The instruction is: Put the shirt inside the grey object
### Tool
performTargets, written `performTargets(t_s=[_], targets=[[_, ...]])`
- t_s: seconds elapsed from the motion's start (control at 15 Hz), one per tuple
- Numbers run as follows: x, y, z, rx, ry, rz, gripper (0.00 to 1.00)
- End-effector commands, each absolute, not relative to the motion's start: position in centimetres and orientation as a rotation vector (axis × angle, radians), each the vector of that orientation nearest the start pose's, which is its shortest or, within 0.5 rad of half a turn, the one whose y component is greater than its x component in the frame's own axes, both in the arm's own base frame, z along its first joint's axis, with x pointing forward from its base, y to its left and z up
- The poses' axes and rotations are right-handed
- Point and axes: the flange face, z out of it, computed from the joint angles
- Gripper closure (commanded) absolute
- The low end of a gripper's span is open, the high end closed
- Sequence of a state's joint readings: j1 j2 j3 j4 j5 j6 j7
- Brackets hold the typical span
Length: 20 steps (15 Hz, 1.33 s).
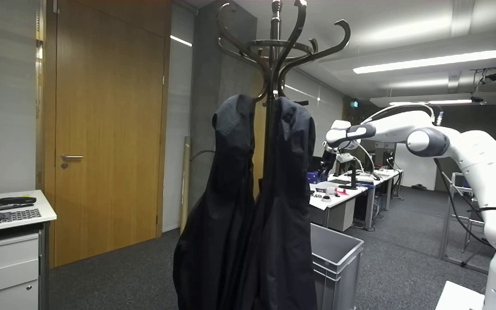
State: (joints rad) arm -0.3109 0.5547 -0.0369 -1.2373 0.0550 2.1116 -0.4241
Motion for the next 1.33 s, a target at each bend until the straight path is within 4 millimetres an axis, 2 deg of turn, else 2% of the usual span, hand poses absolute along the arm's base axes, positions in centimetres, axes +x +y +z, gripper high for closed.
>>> performTargets(t_s=[0.0, 0.47, 0.73, 0.8, 1.27], targets=[[67.1, -24.5, 50.2, -3.167, -0.079, -0.416, 0.0], [64.3, -24.4, 52.0, -3.151, -0.076, -0.314, 0.0], [63.6, -24.7, 52.2, -3.146, -0.071, -0.257, 0.0], [65.2, -24.8, 51.5, -3.167, -0.062, -0.275, 0.0], [65.3, -24.8, 50.9, -3.165, -0.063, -0.26, 0.0]])
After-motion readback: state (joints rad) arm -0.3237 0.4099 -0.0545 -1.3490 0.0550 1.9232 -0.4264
